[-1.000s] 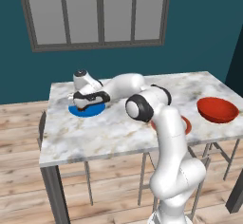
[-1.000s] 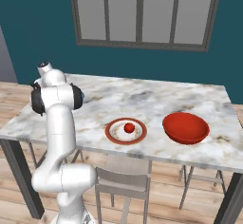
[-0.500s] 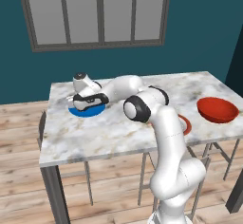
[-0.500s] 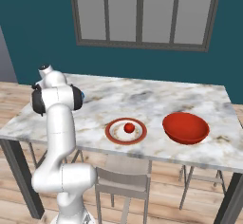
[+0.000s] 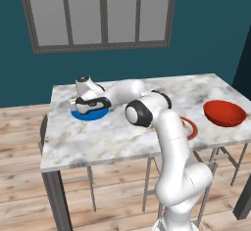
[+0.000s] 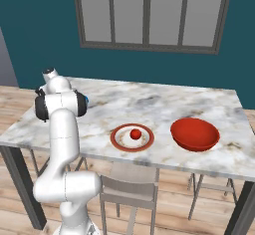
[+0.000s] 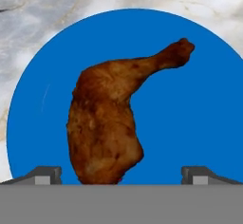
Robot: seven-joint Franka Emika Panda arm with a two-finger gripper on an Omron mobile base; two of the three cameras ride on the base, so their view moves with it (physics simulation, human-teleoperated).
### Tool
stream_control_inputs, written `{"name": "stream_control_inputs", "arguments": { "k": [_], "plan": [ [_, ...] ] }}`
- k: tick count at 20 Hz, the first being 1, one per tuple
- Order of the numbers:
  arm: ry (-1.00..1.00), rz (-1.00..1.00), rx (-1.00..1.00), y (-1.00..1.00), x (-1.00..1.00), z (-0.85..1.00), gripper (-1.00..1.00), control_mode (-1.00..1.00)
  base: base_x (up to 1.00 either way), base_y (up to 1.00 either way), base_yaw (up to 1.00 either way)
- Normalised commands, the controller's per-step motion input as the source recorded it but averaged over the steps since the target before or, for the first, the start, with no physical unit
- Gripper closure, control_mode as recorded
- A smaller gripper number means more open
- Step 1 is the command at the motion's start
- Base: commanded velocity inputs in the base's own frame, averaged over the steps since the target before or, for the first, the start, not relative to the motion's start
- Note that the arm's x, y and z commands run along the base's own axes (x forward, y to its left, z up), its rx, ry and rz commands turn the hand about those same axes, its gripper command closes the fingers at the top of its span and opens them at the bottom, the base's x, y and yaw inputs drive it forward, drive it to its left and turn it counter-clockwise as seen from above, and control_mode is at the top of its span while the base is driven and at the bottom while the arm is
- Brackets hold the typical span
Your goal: Pick the chicken drumstick and tomato from their plates and place them in the bowl. Then put the bowl in the fridge.
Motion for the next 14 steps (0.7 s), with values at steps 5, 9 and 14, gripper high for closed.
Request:
{"name": "stream_control_inputs", "arguments": {
  "k": [5, 9, 14],
  "plan": [
    [0.0, 0.0, 0.0, 0.13, 0.23, -0.02, -1.0, -1.0, 0.0, 0.0, 0.0],
    [0.0, 0.0, 0.0, 0.04, 0.1, -0.1, -1.0, -1.0, 0.0, 0.0, 0.0],
    [0.0, 0.0, 0.0, 0.0, 0.04, -0.12, -1.0, -1.0, 0.0, 0.0, 0.0]
  ]
}}
